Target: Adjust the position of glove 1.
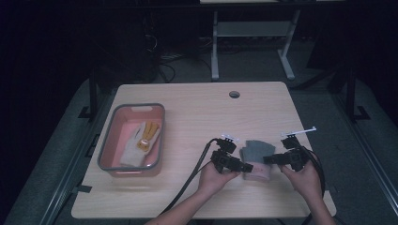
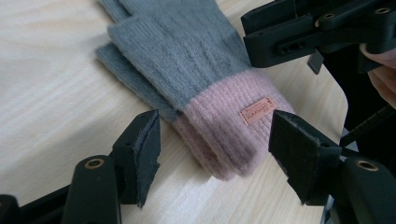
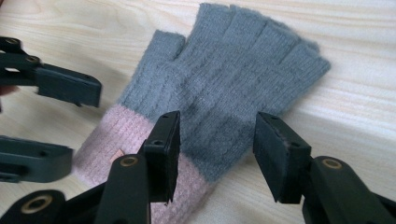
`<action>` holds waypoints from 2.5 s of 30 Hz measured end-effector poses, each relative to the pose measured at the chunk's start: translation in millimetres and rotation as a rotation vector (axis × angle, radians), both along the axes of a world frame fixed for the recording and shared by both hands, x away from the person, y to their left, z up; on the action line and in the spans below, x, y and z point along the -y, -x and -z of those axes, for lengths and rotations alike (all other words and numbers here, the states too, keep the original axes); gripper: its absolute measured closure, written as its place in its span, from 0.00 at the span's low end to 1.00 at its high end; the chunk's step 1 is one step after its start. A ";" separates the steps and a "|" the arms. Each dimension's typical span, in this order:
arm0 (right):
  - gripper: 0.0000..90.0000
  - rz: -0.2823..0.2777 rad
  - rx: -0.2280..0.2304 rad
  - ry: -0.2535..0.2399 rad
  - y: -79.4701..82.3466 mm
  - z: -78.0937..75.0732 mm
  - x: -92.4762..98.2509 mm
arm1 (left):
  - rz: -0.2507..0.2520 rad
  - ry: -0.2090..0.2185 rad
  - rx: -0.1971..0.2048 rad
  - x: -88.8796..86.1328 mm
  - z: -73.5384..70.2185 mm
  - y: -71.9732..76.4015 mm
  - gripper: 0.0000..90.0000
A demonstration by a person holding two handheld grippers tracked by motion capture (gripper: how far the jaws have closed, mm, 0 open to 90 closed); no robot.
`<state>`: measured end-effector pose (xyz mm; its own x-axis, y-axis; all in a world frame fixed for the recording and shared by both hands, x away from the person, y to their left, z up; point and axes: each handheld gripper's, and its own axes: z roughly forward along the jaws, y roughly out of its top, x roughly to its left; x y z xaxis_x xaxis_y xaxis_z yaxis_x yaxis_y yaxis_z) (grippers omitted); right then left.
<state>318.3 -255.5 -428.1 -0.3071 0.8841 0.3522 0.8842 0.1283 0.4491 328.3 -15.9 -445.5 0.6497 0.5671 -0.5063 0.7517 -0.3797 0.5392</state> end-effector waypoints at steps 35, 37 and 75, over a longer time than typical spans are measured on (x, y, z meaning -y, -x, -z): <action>0.61 0.086 -0.044 -0.227 9.1 36.1 15.8 | -0.038 0.003 -0.097 14.1 17.9 -3.3 0.52; 0.65 0.091 -0.052 -0.259 8.8 38.7 15.3 | -0.040 0.010 -0.111 13.1 18.7 -5.1 0.53; 0.82 0.032 -0.023 -0.272 2.8 9.8 -11.1 | -0.025 0.056 -0.056 -19.5 -5.8 -12.0 0.70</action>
<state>315.4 -244.4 -437.9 -0.2700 0.7652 0.5844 0.8963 -0.0219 0.4428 340.3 3.6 -439.6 0.6058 0.5521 -0.5729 0.7899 -0.3311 0.5162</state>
